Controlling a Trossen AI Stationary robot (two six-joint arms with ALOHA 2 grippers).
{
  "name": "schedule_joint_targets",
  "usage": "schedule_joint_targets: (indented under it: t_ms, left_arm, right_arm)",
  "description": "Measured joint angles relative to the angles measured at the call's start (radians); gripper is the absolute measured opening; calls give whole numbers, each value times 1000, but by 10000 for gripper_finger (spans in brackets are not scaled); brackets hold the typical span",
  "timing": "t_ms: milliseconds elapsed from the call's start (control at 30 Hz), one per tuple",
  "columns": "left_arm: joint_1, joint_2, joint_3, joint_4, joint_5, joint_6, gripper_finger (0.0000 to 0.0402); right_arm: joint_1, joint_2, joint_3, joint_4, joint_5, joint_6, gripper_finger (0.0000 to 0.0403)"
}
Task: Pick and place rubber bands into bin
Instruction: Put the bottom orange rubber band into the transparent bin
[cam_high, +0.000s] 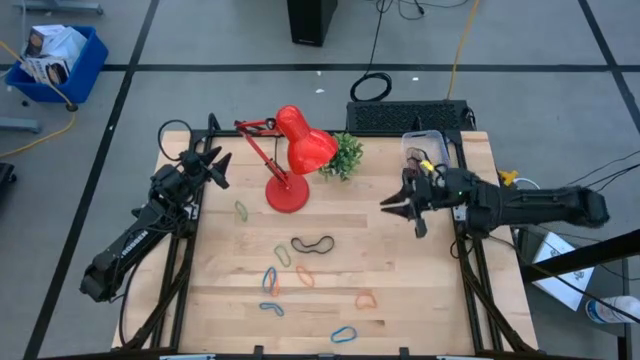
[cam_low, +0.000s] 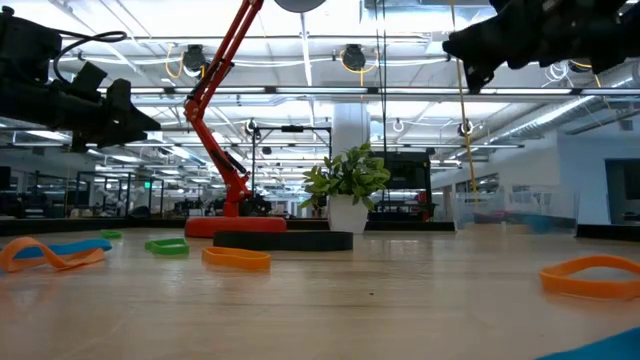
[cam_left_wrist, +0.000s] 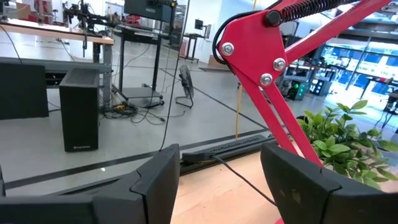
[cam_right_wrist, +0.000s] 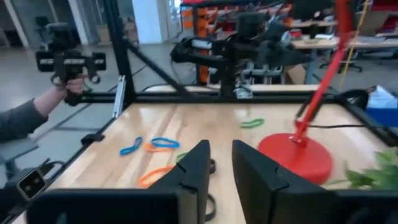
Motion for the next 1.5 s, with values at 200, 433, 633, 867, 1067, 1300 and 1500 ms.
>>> schedule_joint_targets:
  t_ms: [200, 433, 633, 867, 1067, 1300, 1500]
  left_arm:
    - [0, 0, 0, 0, 0, -17, 230]
    - [0, 0, 0, 0, 0, -17, 230]
    - [0, 0, 0, 0, 0, -12, 230]
    - [0, 0, 0, -1, 0, -10, 230]
    - [0, 0, 0, -1, 0, -16, 230]
    - [0, 0, 0, -1, 0, -17, 230]
    - [0, 0, 0, -1, 0, -17, 230]
  right_arm:
    - [193, 155, 123, -67, 145, -60, 44]
    - [342, 370, 305, -229, 322, -50, 27]
    - [410, 485, 353, -232, 315, 46, 15]
    - [451, 509, 354, -243, 309, 239, 6]
    - [464, 499, 354, -247, 307, 263, 14]
    - [464, 499, 353, -247, 309, 247, 28]
    - [464, 499, 354, -247, 310, 215, 44]
